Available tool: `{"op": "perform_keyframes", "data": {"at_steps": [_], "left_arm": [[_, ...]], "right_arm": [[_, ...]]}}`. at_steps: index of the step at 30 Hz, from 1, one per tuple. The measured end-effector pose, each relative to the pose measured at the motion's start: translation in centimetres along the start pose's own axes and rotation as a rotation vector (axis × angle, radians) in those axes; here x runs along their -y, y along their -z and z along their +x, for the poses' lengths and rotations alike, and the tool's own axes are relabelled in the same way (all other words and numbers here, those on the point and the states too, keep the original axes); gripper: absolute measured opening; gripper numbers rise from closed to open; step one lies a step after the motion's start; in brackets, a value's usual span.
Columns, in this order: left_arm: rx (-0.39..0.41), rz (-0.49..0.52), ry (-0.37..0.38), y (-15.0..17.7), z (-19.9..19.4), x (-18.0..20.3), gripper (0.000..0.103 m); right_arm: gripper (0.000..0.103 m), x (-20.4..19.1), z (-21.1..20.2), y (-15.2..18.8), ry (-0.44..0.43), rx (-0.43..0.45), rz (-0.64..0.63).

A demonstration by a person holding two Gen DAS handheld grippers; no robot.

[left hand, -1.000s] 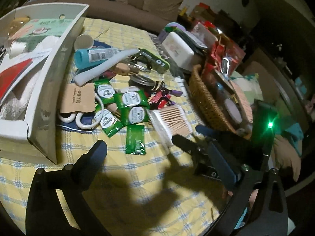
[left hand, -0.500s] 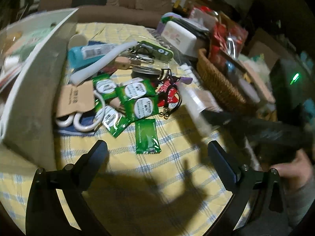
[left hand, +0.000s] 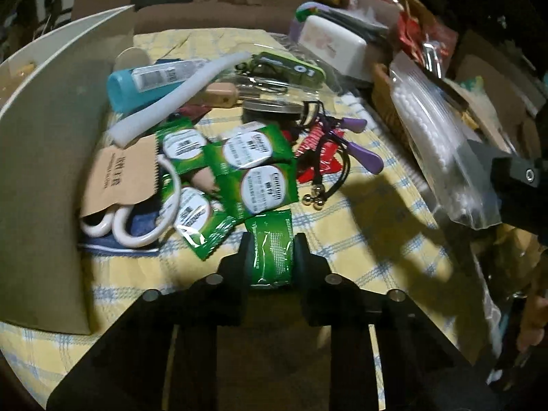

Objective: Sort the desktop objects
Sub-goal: 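Grasp the cotton swab pack with the right gripper while the left grasps a green sachet, then drop the green sachet into the tray with the left gripper while the right places the swabs there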

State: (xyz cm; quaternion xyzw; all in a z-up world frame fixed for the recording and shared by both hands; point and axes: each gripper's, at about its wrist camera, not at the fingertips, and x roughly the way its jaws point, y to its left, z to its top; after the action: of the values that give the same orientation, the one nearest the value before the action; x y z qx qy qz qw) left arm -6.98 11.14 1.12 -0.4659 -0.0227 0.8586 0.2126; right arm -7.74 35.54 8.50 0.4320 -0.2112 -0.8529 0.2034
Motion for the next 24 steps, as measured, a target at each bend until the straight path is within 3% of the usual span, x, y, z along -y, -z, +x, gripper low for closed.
{"op": "perform_keyframes", "data": {"at_steps": [3, 8, 13, 16, 20, 24], "left_arm": [[0.014, -0.031, 0.055, 0.1, -1.6, -0.7, 0.020], [0.085, -0.036, 0.157, -0.3, -7.5, -0.9, 0.020], [0.171, -0.072, 0.204, -1.8, -14.4, -3.9, 0.020], [0.232, -0.107, 0.154, -2.4, -18.5, -8.2, 0.020], [0.292, -0.215, 0.063, -2.5, -22.4, -15.7, 0.020], [0.287, -0.291, -0.027, -2.1, -23.7, -22.1, 0.020]], "right_arm": [[0.072, -0.2, 0.0, 0.1, -0.009, 0.003, -0.011], [0.072, -1.2, -0.6, 0.0, -0.036, 0.019, -0.029], [0.072, -5.3, -1.6, -0.1, -0.087, 0.041, -0.095], [0.072, -9.5, -1.4, 0.0, -0.113, 0.037, -0.181], [0.072, -16.2, 1.2, 0.0, -0.213, -0.015, -0.243], [0.072, -23.4, 5.8, -0.3, -0.231, -0.066, -0.330]]}}
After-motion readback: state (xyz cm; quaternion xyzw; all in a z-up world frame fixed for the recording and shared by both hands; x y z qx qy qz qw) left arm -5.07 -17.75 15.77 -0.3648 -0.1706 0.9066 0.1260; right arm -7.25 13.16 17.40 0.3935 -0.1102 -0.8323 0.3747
